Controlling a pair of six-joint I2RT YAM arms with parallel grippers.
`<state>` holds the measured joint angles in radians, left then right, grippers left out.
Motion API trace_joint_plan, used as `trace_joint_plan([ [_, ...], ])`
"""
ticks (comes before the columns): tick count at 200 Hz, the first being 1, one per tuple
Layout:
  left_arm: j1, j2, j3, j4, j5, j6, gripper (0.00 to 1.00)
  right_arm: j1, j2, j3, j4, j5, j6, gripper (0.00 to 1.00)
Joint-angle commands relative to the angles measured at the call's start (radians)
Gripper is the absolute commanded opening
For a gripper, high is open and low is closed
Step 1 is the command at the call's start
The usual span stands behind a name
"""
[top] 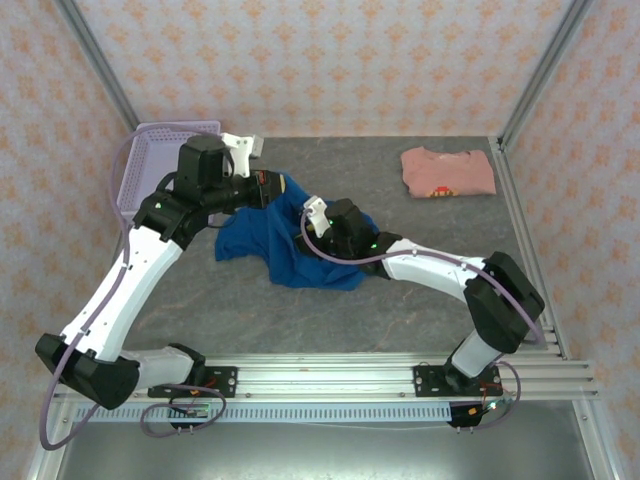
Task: Fold the inside-out t-shirt
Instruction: Turn the T-shirt inside out at the center of the table.
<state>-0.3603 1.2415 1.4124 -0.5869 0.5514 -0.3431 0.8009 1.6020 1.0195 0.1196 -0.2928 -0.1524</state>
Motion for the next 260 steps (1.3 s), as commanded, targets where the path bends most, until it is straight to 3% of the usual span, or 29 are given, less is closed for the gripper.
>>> trace_joint_plan([
  [1,-0.006,-0.037,-0.018,-0.007,0.044,0.043,0.00,-0.025,-0.015,-0.022,0.087,-0.012,0.081,0.42],
  [23,-0.007,-0.053,-0.021,-0.007,0.044,0.067,0.00,-0.059,-0.017,-0.054,0.139,-0.036,0.150,0.44],
  [88,-0.006,-0.097,-0.028,0.012,0.071,0.112,0.00,-0.060,0.070,-0.019,0.060,0.052,0.213,0.50],
  [152,-0.006,-0.180,-0.108,-0.019,0.023,0.183,0.00,-0.089,0.058,-0.054,0.190,-0.093,0.365,0.57],
  [195,-0.006,-0.183,-0.120,0.039,0.118,0.171,0.00,-0.048,0.076,-0.039,0.168,0.030,0.371,0.55],
  [260,-0.007,-0.137,-0.130,0.028,0.102,0.179,0.00,-0.040,0.025,-0.142,0.425,-0.080,0.455,0.59],
])
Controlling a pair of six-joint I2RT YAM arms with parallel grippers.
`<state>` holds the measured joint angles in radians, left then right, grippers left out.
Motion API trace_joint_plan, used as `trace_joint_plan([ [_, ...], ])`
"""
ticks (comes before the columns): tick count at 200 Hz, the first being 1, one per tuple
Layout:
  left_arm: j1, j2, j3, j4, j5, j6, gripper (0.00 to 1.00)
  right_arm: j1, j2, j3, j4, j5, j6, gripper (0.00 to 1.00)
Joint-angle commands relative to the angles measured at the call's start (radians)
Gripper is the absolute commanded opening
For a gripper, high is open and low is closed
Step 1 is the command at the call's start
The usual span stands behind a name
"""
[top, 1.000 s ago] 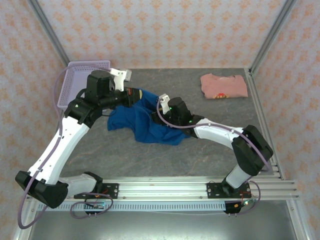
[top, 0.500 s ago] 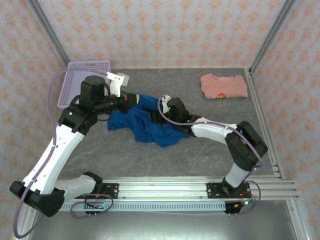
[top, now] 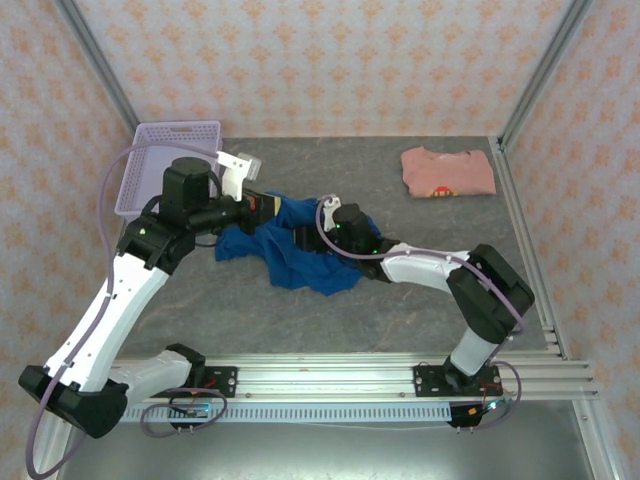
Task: Fold the inside-out t-shirt
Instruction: Turn the T-shirt inside out at the center of the table.
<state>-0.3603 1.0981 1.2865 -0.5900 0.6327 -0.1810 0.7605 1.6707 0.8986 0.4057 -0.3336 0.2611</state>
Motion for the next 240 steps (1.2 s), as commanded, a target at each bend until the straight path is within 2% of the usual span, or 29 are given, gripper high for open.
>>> trace_joint_plan([
  [1,-0.007,0.007,-0.004,0.031,0.021,0.017,0.00,0.000,-0.043,-0.021,0.140,-0.039,0.041,0.59],
  [23,-0.008,0.012,-0.003,0.054,0.042,0.005,0.00,0.009,-0.007,0.015,0.083,0.008,0.038,0.57],
  [58,-0.007,0.014,0.010,0.053,0.049,0.006,0.00,0.011,0.046,0.016,0.141,0.050,0.131,0.51],
  [92,-0.008,0.013,0.006,0.059,0.051,0.003,0.00,0.007,0.066,0.006,0.167,0.129,0.230,0.35],
  [114,-0.007,0.012,0.008,0.069,0.050,-0.002,0.00,0.020,0.091,0.056,0.038,0.179,0.213,0.29],
  [189,-0.009,0.077,0.148,0.093,0.050,-0.081,0.00,0.153,0.196,0.062,-0.013,0.354,-0.009,0.34],
  [211,-0.024,0.097,0.191,0.063,0.067,-0.068,0.00,0.154,0.228,0.099,-0.033,0.408,-0.048,0.35],
  [240,-0.030,0.078,0.153,0.051,0.074,-0.060,0.00,0.138,0.242,0.143,-0.053,0.450,-0.130,0.36],
])
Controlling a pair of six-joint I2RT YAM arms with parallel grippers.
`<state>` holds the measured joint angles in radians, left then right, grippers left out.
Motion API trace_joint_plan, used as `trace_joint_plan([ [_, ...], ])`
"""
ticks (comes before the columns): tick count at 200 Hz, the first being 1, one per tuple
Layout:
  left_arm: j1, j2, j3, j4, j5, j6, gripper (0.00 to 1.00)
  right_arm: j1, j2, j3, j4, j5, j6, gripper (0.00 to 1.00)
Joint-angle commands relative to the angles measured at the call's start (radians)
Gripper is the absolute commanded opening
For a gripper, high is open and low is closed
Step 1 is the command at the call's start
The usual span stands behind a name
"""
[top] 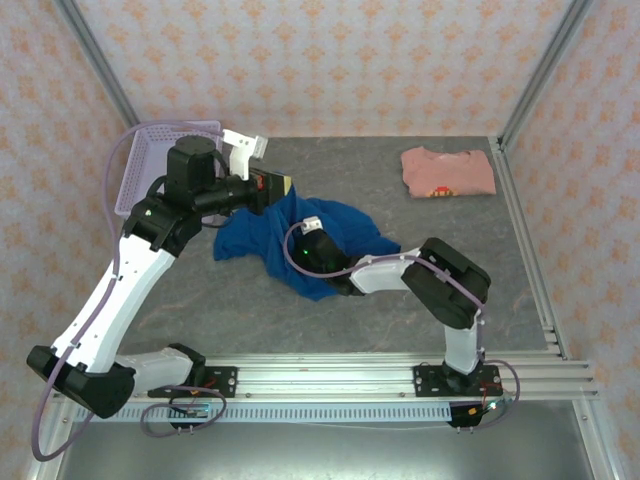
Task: Fold the inside-out t-shirt
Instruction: Turn the T-shirt inside out at the center of the table.
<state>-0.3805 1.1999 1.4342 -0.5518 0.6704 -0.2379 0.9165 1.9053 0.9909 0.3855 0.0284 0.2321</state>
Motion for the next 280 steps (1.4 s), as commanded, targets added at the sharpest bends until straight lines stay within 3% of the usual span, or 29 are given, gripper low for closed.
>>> trace_joint_plan([
  [1,-0.010,-0.024,0.003,0.012,0.036,-0.002,0.00,-0.019,0.007,0.052,-0.032,0.086,-0.103,0.36],
  [33,-0.010,-0.040,-0.034,0.007,0.032,-0.017,0.00,-0.027,0.023,0.069,0.025,-0.047,-0.243,0.44],
  [49,-0.012,-0.032,-0.007,0.006,0.035,-0.033,0.00,-0.025,0.052,0.116,-0.036,-0.080,-0.266,0.49],
  [123,-0.017,-0.013,0.214,-0.019,0.058,-0.045,0.00,-0.052,0.176,0.299,-0.284,0.049,-0.190,0.61],
  [145,-0.018,-0.013,0.217,-0.011,0.077,-0.051,0.00,-0.069,0.201,0.364,-0.360,0.026,-0.180,0.71],
  [194,-0.018,0.024,0.297,0.008,0.103,-0.067,0.00,-0.079,0.336,0.560,-0.539,-0.033,-0.117,0.72],
  [217,-0.018,0.029,0.339,-0.028,0.058,-0.038,0.00,-0.093,0.394,0.637,-0.623,-0.064,-0.075,0.72],
  [238,-0.018,0.009,0.358,-0.057,-0.044,-0.016,0.00,-0.106,0.431,0.667,-0.681,-0.083,-0.054,0.65],
  [267,-0.017,-0.039,0.278,-0.070,-0.274,-0.011,0.00,-0.124,0.420,0.655,-0.703,-0.110,-0.066,0.20],
  [280,-0.012,-0.056,0.230,-0.082,-0.387,-0.011,0.00,-0.140,0.374,0.632,-0.681,-0.130,-0.080,0.07],
])
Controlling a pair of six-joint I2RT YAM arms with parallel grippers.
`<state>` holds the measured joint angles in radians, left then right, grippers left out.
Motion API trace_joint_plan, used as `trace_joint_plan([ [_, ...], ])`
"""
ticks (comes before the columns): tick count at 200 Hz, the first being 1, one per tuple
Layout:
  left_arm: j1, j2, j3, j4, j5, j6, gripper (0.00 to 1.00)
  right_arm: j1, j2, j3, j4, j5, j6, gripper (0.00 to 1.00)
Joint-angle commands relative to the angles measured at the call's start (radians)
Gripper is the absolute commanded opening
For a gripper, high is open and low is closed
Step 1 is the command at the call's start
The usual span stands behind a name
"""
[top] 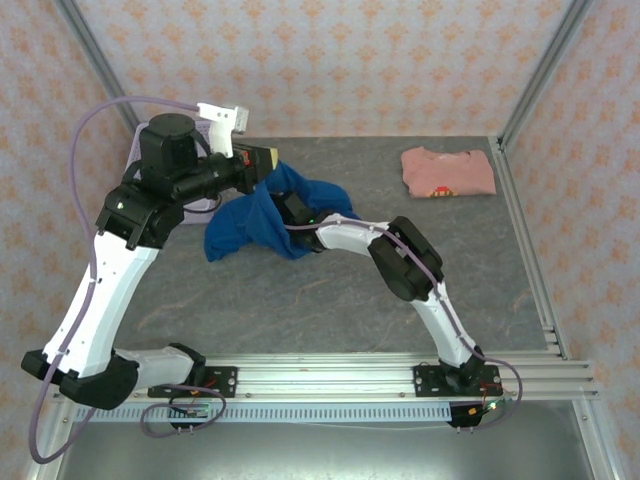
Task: Fold the inside-out t-shirt
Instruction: Turn the T-shirt inside out at the center of the table.
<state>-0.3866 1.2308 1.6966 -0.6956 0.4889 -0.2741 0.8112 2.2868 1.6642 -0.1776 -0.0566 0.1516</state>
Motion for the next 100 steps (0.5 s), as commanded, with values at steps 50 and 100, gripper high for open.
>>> trace_joint_plan([
  [50,0.108,-0.094,-0.263,0.036,-0.509,-0.022,0.00,-0.061,-0.320,-0.250,0.038,-0.173,-0.094,0.00],
  [100,0.153,-0.021,-0.403,0.086,-0.570,-0.037,0.00,-0.088,-0.583,-0.464,0.202,-0.281,-0.063,0.00],
])
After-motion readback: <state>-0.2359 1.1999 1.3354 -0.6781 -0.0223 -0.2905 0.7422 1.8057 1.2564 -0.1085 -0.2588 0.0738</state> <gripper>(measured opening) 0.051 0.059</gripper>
